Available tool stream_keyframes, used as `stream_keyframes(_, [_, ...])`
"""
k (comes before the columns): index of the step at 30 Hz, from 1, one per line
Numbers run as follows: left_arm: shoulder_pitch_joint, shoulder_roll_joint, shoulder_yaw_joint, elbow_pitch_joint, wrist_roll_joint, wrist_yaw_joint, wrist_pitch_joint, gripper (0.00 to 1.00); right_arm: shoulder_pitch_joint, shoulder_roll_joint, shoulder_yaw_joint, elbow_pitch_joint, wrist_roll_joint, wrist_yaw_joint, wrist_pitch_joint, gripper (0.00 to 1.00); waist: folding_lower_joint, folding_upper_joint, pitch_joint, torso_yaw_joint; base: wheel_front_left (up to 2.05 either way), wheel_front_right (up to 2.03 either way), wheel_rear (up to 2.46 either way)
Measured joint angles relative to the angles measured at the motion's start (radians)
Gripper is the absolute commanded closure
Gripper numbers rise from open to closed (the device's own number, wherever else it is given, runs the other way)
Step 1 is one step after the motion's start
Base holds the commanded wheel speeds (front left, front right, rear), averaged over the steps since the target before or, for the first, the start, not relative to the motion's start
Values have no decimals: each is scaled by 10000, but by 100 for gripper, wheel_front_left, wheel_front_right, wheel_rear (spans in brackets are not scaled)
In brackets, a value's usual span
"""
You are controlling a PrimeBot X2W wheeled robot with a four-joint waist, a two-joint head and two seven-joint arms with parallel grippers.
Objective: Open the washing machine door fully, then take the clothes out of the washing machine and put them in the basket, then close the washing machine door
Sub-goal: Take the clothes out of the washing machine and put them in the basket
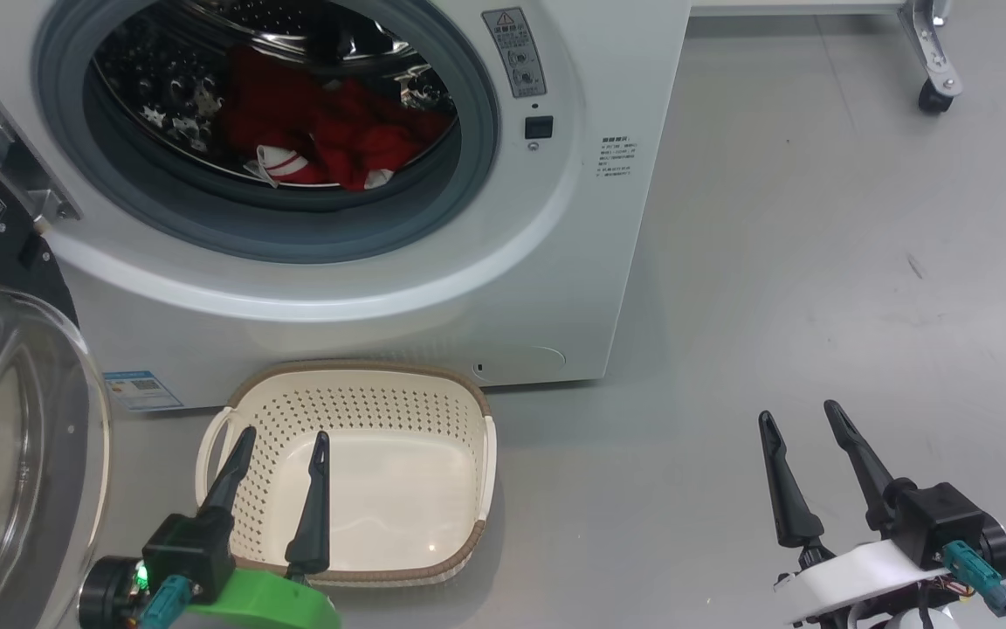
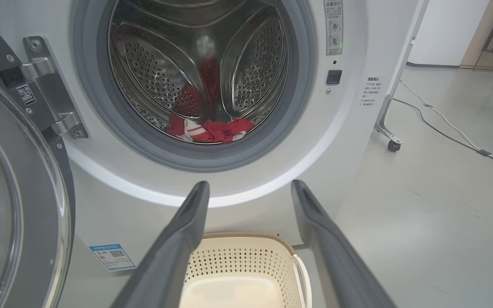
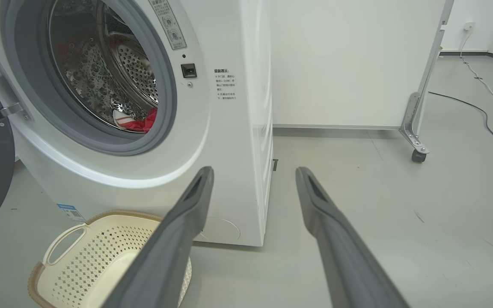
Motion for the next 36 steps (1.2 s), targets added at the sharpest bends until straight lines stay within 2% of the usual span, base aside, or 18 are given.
stream_keyframes(5, [-441,-8,-35,-8,-111,-127,13,0,-252,-42,23,-251,-13,58,0,0,0,0,534,-108,0,0,0])
stream_keyframes(12, [-1394,-31,36,516,-585,-203,593,0,-670,-54,155,-543,-102,102,0,0,0,0,1414,-334,0,0,0])
stream_keyframes(23, [-3765,-61,268,1266,-1503,-671,2127,0,-1483,-54,290,-920,-102,146,0,0,0,0,2904,-824,0,0,0])
stream_keyframes(29, [-5343,253,591,1465,-1902,-836,3118,0,-2003,-52,376,-1078,-81,148,0,0,0,0,3743,-1096,0,0,0])
stream_keyframes(36, [-6849,928,951,1824,-2165,-1049,4393,0,-2621,-48,477,-1083,79,219,0,0,1,0,4624,-1438,0,0,0])
